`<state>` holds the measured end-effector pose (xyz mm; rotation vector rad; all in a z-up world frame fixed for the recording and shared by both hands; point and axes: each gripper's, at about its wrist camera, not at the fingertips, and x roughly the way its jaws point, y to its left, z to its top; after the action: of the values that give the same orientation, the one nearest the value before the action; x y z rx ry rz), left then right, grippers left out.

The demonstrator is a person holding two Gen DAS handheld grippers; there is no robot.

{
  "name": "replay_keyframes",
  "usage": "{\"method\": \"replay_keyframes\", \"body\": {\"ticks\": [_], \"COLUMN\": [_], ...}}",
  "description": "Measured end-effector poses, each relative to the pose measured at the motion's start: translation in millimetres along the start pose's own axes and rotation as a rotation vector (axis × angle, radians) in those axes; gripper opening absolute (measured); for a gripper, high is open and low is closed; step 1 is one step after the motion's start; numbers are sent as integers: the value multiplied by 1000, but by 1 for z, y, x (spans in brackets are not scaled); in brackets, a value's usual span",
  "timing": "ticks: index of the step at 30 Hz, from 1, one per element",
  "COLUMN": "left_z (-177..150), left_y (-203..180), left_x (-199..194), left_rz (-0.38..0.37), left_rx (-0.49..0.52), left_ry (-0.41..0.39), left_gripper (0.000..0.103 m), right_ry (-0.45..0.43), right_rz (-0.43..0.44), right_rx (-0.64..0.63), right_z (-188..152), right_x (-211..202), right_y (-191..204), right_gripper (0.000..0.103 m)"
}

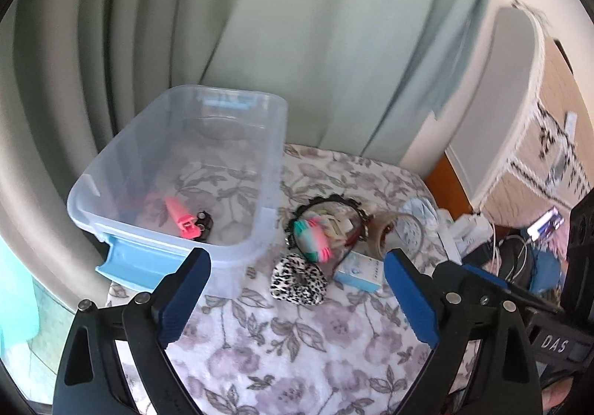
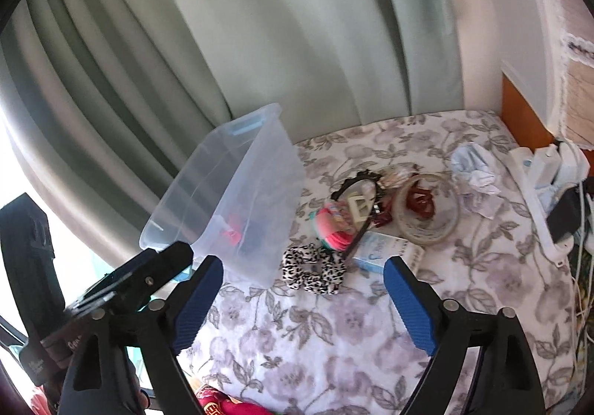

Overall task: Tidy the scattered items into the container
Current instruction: 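Lift both tools out of the box and back over the items, then grasp the black headband with the left tool while the right tool grasps the tape roll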

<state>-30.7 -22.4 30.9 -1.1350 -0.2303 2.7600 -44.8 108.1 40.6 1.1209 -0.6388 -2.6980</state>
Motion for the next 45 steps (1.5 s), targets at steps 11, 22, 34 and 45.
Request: {"method": "replay_keyframes", "body": {"ticks": [11, 22, 34, 45], "left_z": [-8, -13, -15, -16], "left_y": [-33, -48, -51, -60], "left_x": [6, 22, 58, 95], "left_rz": [2, 28, 58, 11], "left_rx": [71, 112, 107, 198], "left_ry": [28, 59, 100, 114], "left_gripper": [95, 96, 96, 103], "right_ry": [-33, -17, 25, 38], "right_rz": [4, -4, -46, -108], "right_rx": [53, 99, 139, 149], "right_z": [-4, -9, -13, -11], "right_x": [-18, -18, 3, 27], "right_y": [-32, -63, -95, -123], "right_gripper": [103, 103, 103, 103]}}
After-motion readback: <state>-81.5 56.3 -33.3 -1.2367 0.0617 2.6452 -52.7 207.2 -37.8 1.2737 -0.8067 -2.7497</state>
